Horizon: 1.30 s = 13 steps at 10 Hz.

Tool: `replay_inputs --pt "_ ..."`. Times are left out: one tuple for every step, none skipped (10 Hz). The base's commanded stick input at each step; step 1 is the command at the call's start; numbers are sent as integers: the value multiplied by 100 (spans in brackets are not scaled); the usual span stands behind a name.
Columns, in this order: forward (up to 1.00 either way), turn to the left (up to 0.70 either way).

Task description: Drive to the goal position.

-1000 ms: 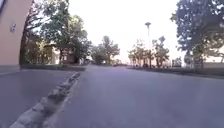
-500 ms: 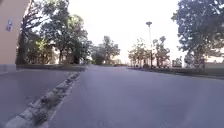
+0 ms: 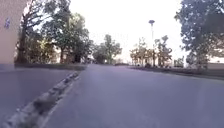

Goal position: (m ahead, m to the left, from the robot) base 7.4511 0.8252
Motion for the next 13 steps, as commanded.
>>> replay_inputs --pt "50 0" --pt "50 0" --pt "41 0" --pt "30 0" --pt "30 0" --pt "30 0" --pt "30 0" --pt "30 0" --pt "30 0" --pt "30 0" --pt "30 0" --pt "30 0" --pt "30 0"
